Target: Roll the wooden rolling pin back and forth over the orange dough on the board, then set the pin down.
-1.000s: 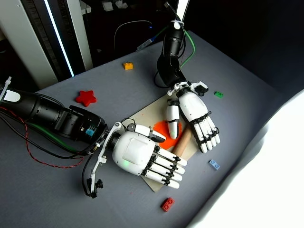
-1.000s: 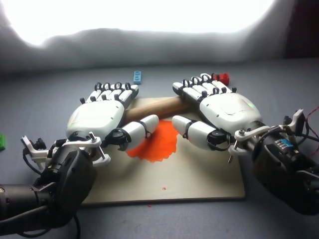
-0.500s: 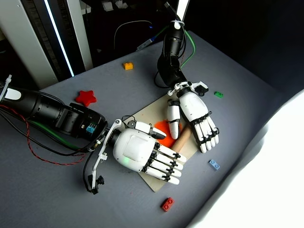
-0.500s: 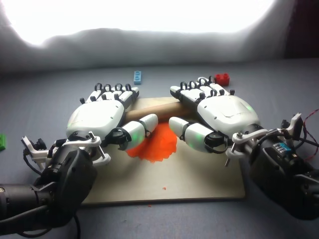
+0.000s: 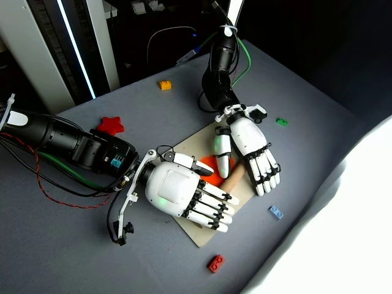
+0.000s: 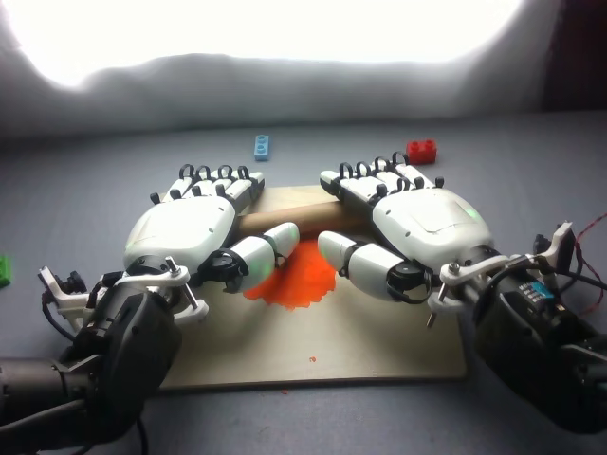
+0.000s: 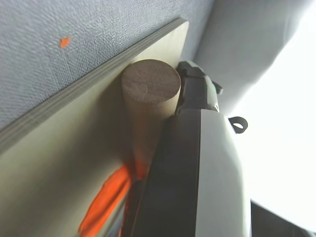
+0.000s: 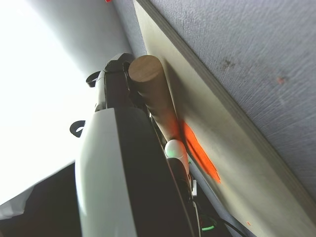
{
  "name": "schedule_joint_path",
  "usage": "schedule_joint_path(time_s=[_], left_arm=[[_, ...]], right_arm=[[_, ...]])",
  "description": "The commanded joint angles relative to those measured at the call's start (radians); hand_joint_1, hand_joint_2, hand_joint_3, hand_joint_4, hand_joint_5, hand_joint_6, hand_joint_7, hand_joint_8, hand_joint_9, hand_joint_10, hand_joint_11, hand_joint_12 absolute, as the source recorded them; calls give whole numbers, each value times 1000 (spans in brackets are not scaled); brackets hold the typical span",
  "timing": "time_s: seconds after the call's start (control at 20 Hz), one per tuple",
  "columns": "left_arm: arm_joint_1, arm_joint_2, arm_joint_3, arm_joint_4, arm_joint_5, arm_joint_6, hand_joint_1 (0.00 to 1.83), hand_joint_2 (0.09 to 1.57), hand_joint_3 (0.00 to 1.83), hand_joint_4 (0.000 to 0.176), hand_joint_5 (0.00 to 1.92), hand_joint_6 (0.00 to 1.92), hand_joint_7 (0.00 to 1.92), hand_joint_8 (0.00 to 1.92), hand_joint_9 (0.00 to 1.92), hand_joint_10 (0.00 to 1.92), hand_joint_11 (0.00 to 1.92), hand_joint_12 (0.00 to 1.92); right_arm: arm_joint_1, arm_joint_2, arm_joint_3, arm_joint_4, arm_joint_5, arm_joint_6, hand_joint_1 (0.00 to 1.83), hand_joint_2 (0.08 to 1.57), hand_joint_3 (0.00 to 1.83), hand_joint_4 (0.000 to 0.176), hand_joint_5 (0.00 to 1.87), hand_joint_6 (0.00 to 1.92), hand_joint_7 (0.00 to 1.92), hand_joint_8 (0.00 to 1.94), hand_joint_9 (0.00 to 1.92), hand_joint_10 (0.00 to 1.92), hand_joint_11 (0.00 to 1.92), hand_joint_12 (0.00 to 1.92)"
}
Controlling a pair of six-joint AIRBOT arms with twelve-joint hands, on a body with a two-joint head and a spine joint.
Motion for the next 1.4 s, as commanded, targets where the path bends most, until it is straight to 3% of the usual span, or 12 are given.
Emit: schedule_joint_path(time_s=[0.0, 0.15, 0.75, 0.8, 0.85, 1.15, 1.25, 1.35], left_arm=[[11, 8, -7, 12, -51, -7, 0, 1357, 0, 0, 256, 5, 231, 2, 182, 5, 0, 370], [11, 17, -26, 12, -55, -3, 0, 1358, 0, 0, 266, 7, 235, 4, 180, 5, 0, 380], [35, 48, -91, 15, -73, 0, 0, 1362, 0, 0, 263, 1, 219, 1, 169, 1, 0, 338], [35, 50, -93, 21, -73, -2, 0, 1361, 0, 0, 260, 0, 217, 0, 168, 0, 0, 338], [37, 53, -95, 27, -73, -6, 0, 1359, 0, 0, 269, 3, 221, 1, 174, 2, 0, 356], [47, 73, -128, 30, -73, -8, 0, 1358, 0, 0, 271, 4, 230, 3, 173, 3, 0, 389], [47, 77, -135, 30, -73, -9, 0, 1358, 0, 0, 274, 4, 242, 5, 182, 5, 0, 410], [47, 82, -143, 32, -73, -10, 0, 1358, 0, 0, 267, 0, 238, 2, 181, 4, 0, 411]], right_arm=[[-5, 3, -5, -23, 61, 0, 0, 1422, 1, 0, 222, 65, 280, 11, 212, 64, 0, 425], [-12, 3, -19, -23, 72, -12, 0, 1417, 0, 0, 220, 62, 272, 4, 195, 57, 0, 344], [-24, 19, -57, -23, 94, -37, 0, 1415, 0, 0, 223, 60, 268, 0, 198, 57, 0, 378], [-26, 21, -59, -23, 96, -38, 0, 1410, 0, 0, 249, 69, 311, 14, 237, 73, 0, 518], [-27, 24, -65, -23, 98, -39, 0, 1418, 0, 0, 212, 51, 289, 2, 210, 58, 0, 387], [-33, 32, -88, -23, 105, -59, 0, 1415, 0, 0, 229, 57, 295, 3, 215, 59, 0, 430], [-36, 33, -91, -23, 110, -65, 0, 1416, 0, 0, 218, 50, 272, 3, 192, 47, 0, 316], [-42, 35, -101, -23, 123, -69, 0, 1415, 0, 0, 222, 50, 278, 6, 208, 53, 0, 372]])
